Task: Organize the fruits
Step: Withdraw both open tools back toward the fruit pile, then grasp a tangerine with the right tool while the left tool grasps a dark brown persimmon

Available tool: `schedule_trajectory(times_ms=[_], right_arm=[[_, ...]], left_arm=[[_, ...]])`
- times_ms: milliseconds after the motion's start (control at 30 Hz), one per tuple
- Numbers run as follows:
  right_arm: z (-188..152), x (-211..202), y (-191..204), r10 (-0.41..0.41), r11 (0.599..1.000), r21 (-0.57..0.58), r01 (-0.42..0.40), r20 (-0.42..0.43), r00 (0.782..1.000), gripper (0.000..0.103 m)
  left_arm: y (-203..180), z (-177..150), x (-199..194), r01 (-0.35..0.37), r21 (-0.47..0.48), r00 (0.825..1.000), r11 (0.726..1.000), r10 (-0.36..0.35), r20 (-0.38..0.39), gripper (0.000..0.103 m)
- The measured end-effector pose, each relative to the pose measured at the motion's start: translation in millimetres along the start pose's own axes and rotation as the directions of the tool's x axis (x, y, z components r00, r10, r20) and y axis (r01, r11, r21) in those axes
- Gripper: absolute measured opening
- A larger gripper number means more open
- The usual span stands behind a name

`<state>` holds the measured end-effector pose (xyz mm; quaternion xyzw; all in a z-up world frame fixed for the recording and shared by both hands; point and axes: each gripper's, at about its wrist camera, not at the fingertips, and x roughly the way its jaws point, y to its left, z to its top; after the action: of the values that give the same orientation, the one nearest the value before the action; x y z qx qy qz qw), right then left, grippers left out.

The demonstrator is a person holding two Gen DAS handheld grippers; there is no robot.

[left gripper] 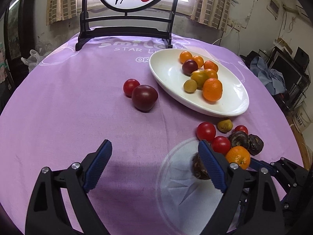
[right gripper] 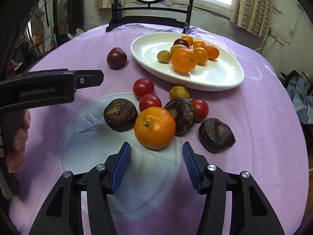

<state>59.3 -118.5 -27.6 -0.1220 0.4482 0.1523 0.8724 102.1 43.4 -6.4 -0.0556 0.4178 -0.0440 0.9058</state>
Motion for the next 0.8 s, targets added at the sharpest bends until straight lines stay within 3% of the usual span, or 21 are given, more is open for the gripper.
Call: schedule_trajectory(times_ms=[167,433,800], right_arm=[[12.5,8.0,4.9,-0.027,0.999,-0.016,0.027,0.001,1.000,0.043],[3.8,-13.2,-11.8,0.023,0.998,0.062,-0.026,0.049,0.999,0.042],[-14.2,-27.1,-44.7,0.046,0.983,0.176,-0.059,0.077,0.996,0.042]], left_arm=[[-0.3,0.0,1.6,-0.006,0.003,1.000,1.000,0.006,-0.008,0.088],[-6.0,-2.8,0.7,-0.001,0.025,1.000,1.000,0.002,-0.004,0.088],[-43.8,-23.0,10.3,0.084,0.138,0.996,0.987,-0.078,-0.050,0.086]])
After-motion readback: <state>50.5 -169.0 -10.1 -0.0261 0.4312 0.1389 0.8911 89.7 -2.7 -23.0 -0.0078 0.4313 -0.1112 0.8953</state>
